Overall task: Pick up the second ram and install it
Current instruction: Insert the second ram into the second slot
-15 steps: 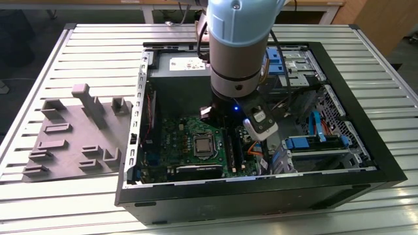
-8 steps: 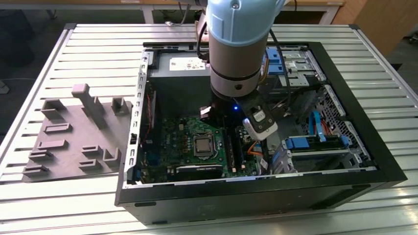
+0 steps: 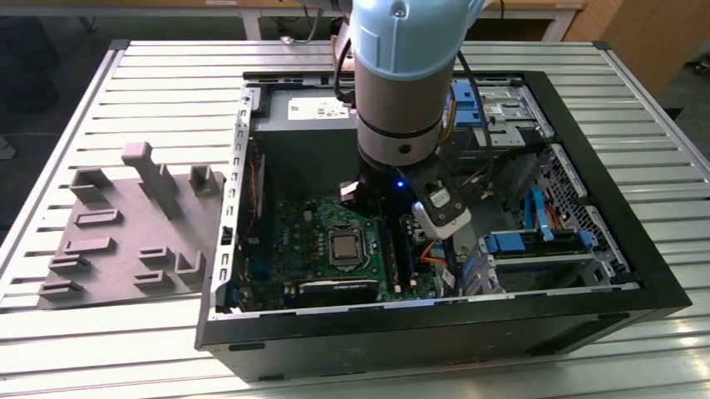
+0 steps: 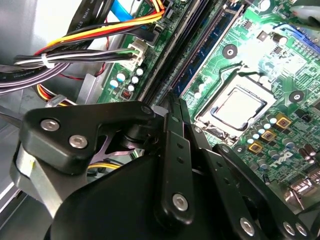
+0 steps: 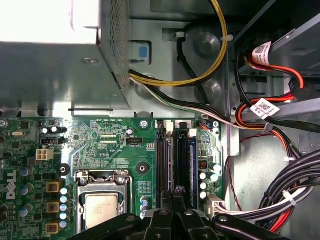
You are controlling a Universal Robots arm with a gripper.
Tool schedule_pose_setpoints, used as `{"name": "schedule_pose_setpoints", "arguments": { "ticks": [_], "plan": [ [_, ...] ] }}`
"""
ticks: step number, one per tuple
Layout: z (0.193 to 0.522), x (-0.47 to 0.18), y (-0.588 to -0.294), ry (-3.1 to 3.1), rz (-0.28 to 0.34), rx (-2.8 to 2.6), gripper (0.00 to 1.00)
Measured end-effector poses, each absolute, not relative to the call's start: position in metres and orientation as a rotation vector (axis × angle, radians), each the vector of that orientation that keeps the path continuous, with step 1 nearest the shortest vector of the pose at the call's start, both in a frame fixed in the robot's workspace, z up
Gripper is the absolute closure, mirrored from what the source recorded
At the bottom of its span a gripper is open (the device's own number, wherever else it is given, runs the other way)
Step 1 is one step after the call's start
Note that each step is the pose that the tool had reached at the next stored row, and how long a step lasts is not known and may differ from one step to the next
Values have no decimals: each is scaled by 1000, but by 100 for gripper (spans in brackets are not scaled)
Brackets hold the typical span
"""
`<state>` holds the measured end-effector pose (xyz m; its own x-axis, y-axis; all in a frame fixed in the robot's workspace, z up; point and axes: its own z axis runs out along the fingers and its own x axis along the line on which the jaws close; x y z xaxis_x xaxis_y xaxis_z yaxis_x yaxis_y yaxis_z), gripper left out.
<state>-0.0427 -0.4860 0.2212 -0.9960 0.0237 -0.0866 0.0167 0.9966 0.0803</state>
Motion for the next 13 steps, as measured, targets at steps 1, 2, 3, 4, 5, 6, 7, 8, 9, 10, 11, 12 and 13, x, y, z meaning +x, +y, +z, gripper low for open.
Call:
{"name": "schedule_pose_setpoints", "arguments": {
  "ticks": [1,2,3,4,5,6,7,8,9,10,11,12,13],
  "plan": [
    [221,-43,-486,3051,122,31,89],
    [221,-43,-486,3051,122,31,89],
    [220,-43,-486,3051,122,31,89],
    [220,-43,-486,3051,122,31,89],
    [220,-43,-486,3051,122,31,89],
    [220,-43,-486,3051,121,31,89],
    [220,-43,-486,3052,121,31,89],
    [219,-43,-486,3051,121,31,89],
    [219,-43,-486,3051,122,31,89],
    [218,-43,-486,3051,122,31,89],
    [218,-43,-486,3051,122,31,89],
    [218,-43,-486,3051,121,31,89],
    [218,-43,-486,3051,121,31,89]
  ]
}}
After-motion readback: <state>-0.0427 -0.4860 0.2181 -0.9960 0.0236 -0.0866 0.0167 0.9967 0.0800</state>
